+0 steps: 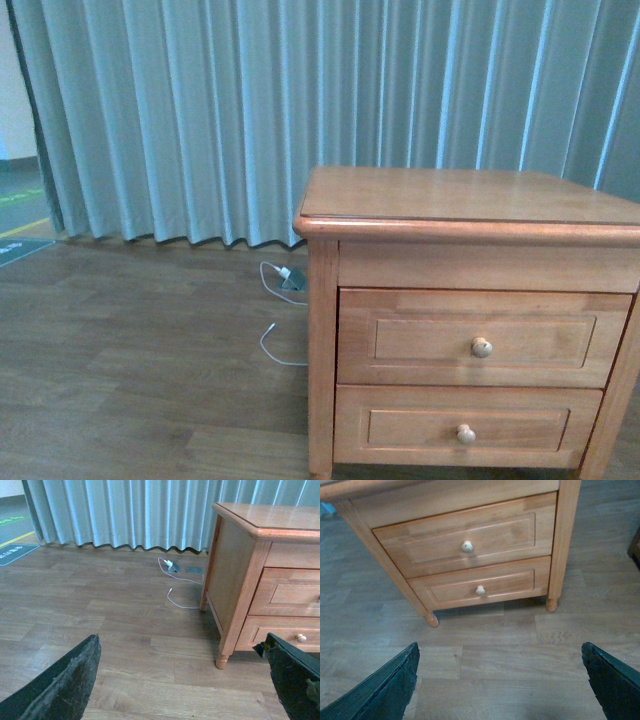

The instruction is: Put charger into drawer

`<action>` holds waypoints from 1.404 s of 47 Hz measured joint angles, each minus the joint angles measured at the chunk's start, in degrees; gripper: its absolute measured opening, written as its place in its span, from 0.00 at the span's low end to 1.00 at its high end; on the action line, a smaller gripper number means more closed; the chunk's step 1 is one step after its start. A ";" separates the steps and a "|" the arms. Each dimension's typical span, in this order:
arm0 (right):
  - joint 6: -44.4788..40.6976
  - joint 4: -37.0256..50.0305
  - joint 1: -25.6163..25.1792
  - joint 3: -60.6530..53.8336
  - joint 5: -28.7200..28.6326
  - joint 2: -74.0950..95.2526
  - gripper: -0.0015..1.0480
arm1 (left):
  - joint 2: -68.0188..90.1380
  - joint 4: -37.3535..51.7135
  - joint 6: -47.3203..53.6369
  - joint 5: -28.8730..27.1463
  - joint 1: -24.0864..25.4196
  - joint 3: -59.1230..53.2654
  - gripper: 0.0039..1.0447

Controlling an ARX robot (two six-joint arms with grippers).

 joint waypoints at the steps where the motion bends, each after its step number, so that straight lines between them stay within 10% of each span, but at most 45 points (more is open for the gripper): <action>1: 0.07 -0.04 -0.24 0.00 0.15 -0.87 0.92 | 0.00 -0.02 0.02 0.00 0.00 0.00 0.95; 12: -0.72 4.09 -0.04 -1.51 1.51 -1.46 0.89 | 0.00 0.00 0.02 0.00 0.00 0.00 0.95; 17: -4.42 22.34 1.73 -8.50 5.05 -3.89 0.69 | 0.00 -0.02 0.02 0.02 0.00 0.00 0.95; 35: -6.58 19.32 9.81 -12.59 12.72 -13.90 0.01 | 0.00 -0.02 0.02 -0.02 0.00 0.00 0.95; 66: -6.54 -1.16 9.88 -12.52 12.70 -32.61 0.02 | 0.00 -0.02 0.02 -0.02 0.00 0.00 0.95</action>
